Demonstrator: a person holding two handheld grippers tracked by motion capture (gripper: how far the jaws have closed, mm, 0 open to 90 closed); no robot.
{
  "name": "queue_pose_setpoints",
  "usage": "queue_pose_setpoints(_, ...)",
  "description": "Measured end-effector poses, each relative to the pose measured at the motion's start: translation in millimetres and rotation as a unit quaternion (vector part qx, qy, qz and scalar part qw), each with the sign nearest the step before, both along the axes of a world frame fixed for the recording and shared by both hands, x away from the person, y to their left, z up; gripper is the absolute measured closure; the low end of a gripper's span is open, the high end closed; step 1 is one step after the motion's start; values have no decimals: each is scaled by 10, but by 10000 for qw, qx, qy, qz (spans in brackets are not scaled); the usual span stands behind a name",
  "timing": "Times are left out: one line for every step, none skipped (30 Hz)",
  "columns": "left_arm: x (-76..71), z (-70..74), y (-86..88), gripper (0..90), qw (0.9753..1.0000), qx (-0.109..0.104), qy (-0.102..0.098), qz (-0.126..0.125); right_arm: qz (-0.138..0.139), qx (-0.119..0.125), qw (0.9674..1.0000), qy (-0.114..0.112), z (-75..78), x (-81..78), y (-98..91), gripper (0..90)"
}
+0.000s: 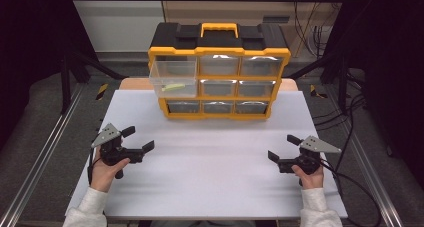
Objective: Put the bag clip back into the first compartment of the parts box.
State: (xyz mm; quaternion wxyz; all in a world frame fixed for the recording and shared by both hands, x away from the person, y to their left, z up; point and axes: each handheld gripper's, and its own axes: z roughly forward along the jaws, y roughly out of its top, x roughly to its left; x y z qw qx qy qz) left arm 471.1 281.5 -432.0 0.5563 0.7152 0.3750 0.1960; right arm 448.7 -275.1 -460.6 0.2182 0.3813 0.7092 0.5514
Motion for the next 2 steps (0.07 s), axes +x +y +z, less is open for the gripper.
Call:
queue_pose_setpoints(0, -29, 2, 0, 10000, 23, 42, -4, 3, -1, 10000, 19, -3, 0, 4, 4)
queue_pose_setpoints(1, -56, 0, 0, 9999, 72, 73, 11, 2, -2, 10000, 36, -4, 2, 8, 4)
